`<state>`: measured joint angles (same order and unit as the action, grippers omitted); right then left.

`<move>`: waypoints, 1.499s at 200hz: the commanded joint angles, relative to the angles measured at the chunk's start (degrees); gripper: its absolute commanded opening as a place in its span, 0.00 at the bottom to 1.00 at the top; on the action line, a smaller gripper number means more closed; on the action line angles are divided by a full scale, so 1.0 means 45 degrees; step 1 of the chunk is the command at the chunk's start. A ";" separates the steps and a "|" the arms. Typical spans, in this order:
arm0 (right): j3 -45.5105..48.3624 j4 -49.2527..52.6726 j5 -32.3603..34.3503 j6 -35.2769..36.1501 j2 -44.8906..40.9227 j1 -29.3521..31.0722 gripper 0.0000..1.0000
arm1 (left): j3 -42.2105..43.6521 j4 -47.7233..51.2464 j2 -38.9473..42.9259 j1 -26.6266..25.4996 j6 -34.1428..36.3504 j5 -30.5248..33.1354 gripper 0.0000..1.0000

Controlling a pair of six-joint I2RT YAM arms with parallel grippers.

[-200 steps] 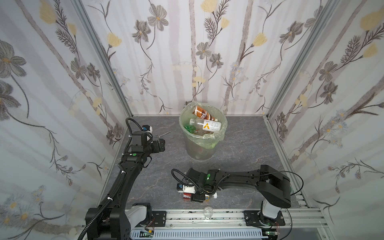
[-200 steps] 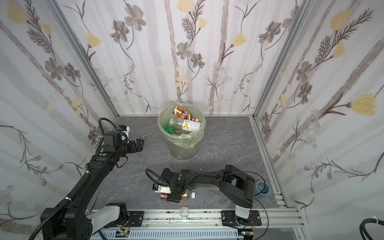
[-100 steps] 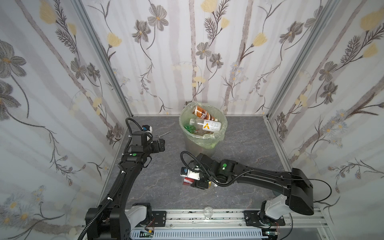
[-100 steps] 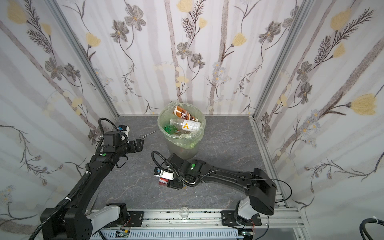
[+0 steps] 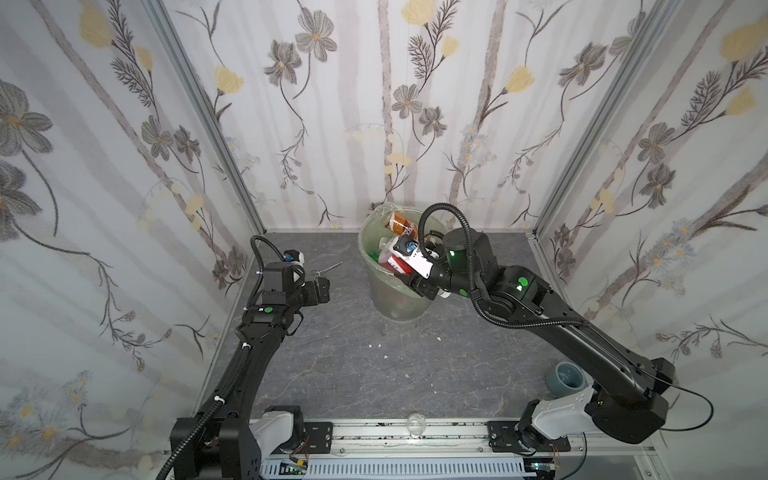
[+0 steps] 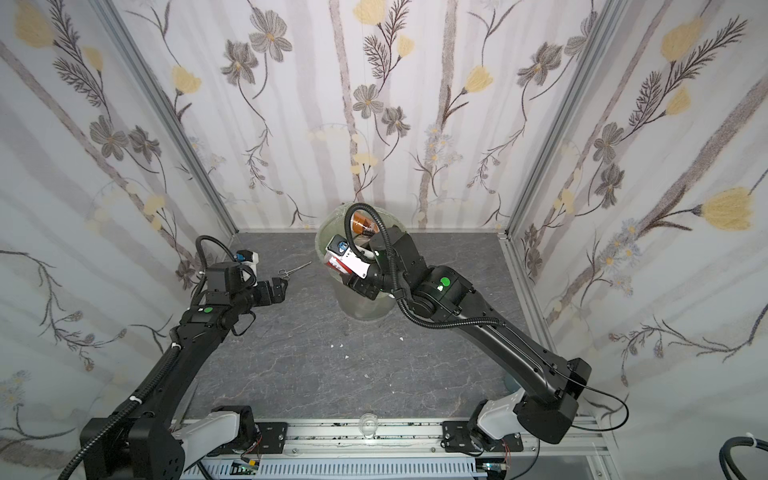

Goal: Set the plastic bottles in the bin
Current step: 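Lift the red-and-gold can with the right gripper up over the bin, then open the right gripper to drop the can into the bin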

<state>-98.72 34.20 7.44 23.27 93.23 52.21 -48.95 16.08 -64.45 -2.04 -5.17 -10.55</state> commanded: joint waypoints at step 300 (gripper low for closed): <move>-0.4234 -0.0263 -0.2363 0.0119 0.3956 -0.2525 0.80 | 0.0057 -0.0345 0.0200 0.0011 -0.0043 -0.0017 1.00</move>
<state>-118.41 37.54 2.39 27.55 113.25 41.98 -48.75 16.05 -63.64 -2.04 -5.43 -10.61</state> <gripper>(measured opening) 0.802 0.997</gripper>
